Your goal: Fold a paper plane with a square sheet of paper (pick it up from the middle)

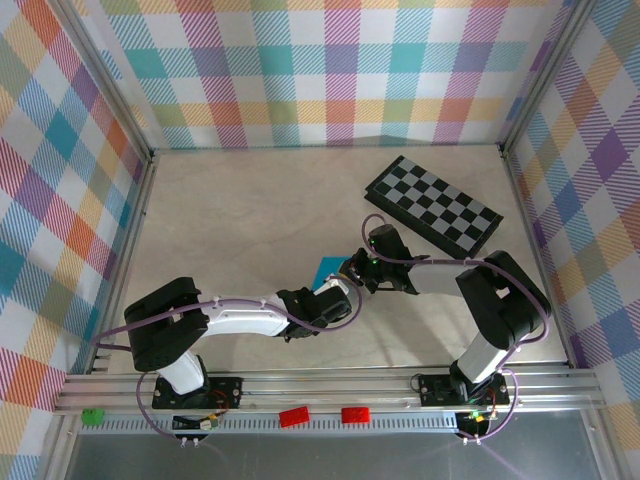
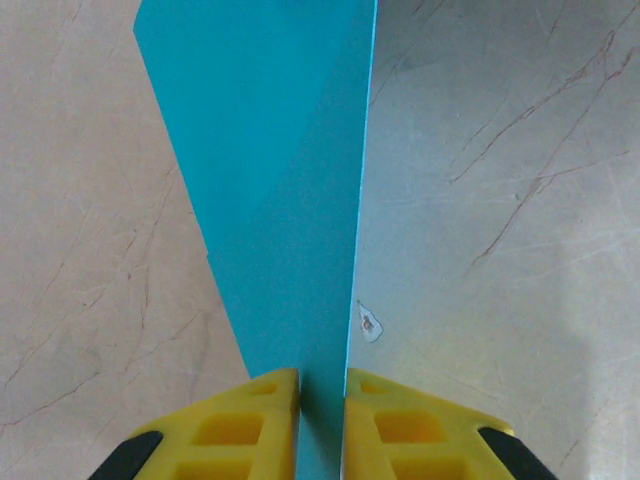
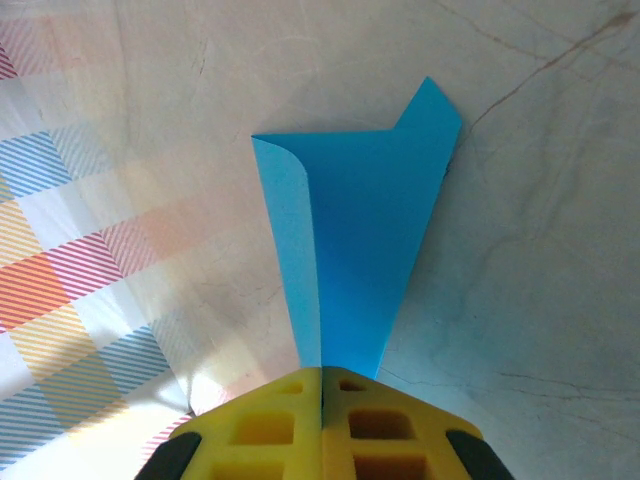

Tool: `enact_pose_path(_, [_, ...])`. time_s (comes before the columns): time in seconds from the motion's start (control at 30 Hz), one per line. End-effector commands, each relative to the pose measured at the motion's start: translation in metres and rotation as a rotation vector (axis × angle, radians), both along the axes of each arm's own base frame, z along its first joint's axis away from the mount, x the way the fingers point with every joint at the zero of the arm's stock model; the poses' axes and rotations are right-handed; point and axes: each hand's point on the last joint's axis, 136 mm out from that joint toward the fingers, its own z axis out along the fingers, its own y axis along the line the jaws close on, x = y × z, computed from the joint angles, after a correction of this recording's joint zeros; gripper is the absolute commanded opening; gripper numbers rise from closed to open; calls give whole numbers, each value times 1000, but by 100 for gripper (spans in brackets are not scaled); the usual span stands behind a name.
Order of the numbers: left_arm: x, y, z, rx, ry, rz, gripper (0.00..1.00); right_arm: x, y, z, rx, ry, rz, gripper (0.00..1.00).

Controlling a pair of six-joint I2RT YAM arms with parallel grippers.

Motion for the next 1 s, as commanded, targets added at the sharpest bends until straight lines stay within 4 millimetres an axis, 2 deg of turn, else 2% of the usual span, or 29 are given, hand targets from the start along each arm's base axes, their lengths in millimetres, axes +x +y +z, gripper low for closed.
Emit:
enact_pose_path(0.0, [2, -6, 7, 5, -23, -15, 16, 3, -1, 9, 25, -23, -9, 0])
enact_pose_path(0.5, [1, -7, 6, 5, -17, -21, 8, 2, -1, 9, 24, -23, -8, 0])
enact_pose_path(0.73, [1, -8, 10, -7, -20, -21, 11, 2, -1, 8, 21, -21, -9, 0])
enact_pose_path(0.8, [5, -15, 15, -42, -37, -23, 11, 2, -2, 7, 19, -21, -10, 0])
enact_pose_path(0.97, [5, -15, 13, -36, -36, -19, 12, 1, -1, 7, 20, -18, -8, 0])
